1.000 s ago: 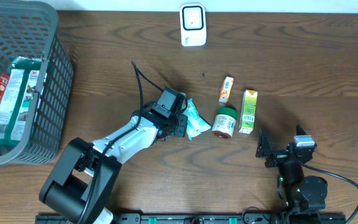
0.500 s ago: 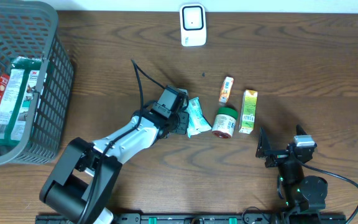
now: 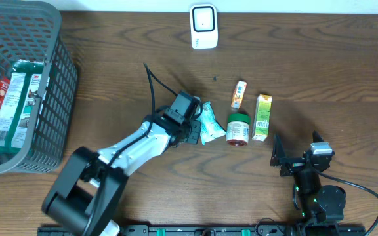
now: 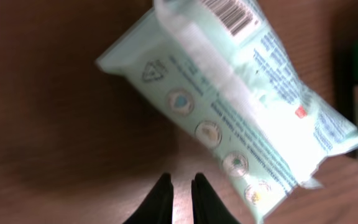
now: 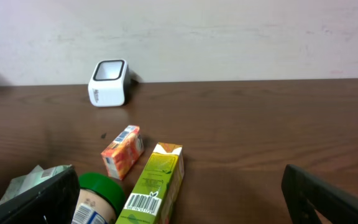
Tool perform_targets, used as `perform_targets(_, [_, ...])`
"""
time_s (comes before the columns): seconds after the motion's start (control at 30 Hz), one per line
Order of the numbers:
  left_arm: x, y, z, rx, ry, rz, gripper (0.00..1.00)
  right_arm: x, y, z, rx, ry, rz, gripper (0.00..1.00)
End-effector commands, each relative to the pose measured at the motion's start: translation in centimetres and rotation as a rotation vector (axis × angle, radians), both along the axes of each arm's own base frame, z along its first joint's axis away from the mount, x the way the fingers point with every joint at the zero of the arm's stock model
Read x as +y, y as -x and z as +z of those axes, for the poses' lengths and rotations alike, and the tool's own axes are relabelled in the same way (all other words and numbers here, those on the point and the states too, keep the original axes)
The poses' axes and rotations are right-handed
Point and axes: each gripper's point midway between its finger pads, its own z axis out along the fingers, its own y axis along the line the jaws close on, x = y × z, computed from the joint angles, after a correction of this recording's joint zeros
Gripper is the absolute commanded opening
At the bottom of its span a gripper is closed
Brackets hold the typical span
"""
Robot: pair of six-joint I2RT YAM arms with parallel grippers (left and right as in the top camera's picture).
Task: Scan the item barcode
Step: 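Lower the wipes pack onto the table left of the jar and release, then move the left gripper into the basket and grasp the green gloves pack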
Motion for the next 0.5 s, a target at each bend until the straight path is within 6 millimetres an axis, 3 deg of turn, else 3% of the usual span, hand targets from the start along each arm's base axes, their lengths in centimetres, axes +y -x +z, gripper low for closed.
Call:
perform_targets(0.0, [1.5,-3.0,5.9,-0.149,-0.046,0.062,0.14,0.2,0.0,-0.1,0.003,-0.013,0.009,0.99])
perform_targets(0.17, [5.2,-3.0,9.8,-0.132,-0.097,0.142,0.14,0.2,0.0,-0.1,0.003,-0.013,0.009,0.99])
perform_targets(0.27, [7.7,-2.5,10.8,-0.091,-0.122,0.195,0.14,0.2,0.0,-0.1,0.003,-0.012,0.009,0.99])
perform_targets(0.4, [12.1,-2.3,12.5,-0.042,-0.175,0.252,0.14,0.2,0.0,-0.1,0.003,-0.013,0.009,0.99])
perform_targets(0.47, [14.4,-2.5,14.4,-0.029,-0.195,0.285,0.14,0.2,0.0,-0.1,0.003,-0.013,0.009,0.99])
